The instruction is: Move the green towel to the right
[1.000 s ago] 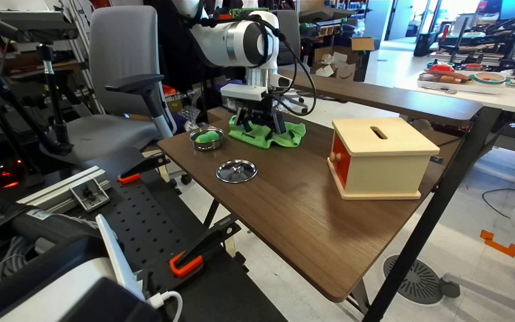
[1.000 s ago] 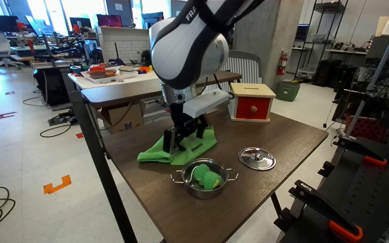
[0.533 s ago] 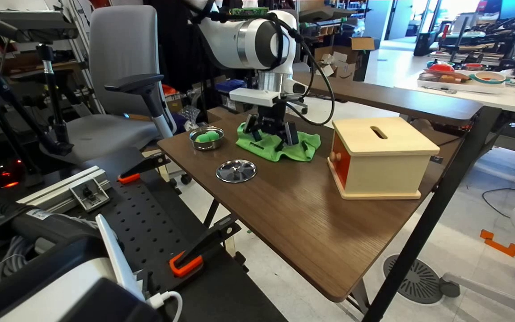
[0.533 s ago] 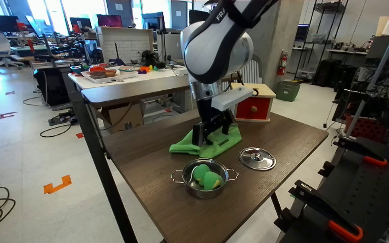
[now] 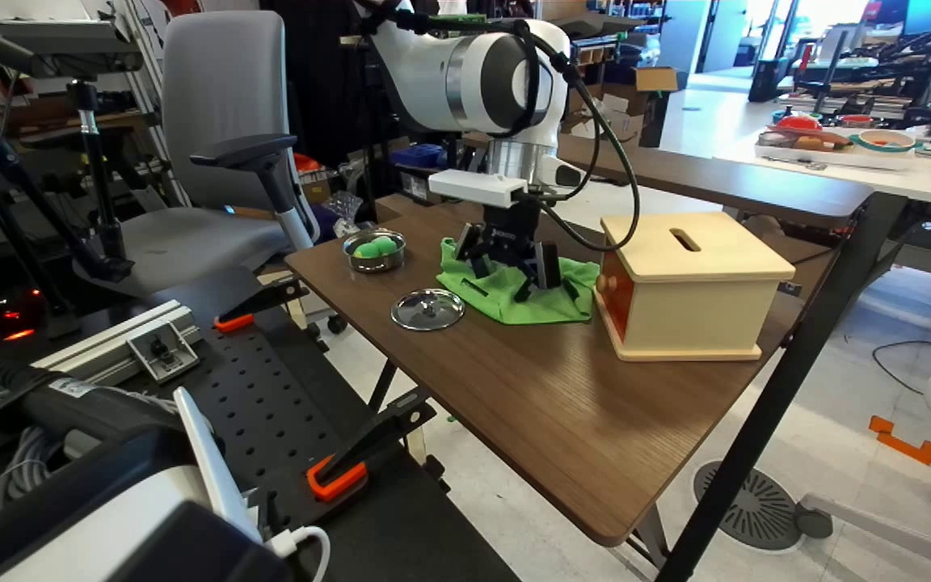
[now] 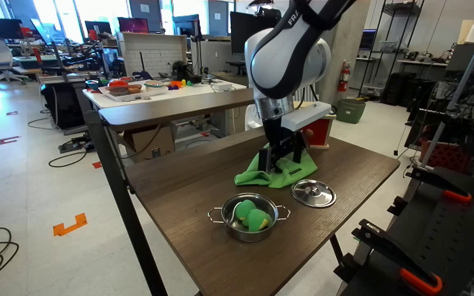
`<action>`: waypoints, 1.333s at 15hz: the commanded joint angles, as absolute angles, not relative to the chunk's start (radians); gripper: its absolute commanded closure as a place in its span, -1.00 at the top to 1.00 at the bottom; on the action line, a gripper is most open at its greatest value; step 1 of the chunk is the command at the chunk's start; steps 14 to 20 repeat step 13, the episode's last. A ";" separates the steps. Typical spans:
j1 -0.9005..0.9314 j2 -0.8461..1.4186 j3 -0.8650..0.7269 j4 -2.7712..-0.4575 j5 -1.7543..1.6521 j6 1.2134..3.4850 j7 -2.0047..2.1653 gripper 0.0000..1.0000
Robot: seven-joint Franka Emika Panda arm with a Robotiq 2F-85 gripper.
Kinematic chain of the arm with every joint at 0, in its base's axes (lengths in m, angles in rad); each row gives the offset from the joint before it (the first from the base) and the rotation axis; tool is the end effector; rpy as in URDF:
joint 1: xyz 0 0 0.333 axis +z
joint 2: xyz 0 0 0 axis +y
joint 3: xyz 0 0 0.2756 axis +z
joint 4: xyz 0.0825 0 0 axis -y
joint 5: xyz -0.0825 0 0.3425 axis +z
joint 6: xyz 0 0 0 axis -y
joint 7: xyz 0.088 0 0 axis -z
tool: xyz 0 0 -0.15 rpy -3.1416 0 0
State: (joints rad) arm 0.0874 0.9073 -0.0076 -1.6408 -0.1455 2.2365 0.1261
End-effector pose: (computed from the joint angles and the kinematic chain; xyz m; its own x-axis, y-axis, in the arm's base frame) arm 0.5652 0.0358 0.0306 0.9539 0.0416 -0.2973 0.0822 -0.9887 0.1254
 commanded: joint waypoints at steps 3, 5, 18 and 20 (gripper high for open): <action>0.070 0.821 -0.020 -1.686 -0.123 2.251 0.107 1.00; 0.054 0.766 -0.006 -1.701 -0.116 2.217 0.071 1.00; 0.061 0.792 -0.013 -1.663 -0.121 2.228 0.047 1.00; 0.061 0.792 -0.013 -1.663 -0.121 2.228 0.047 1.00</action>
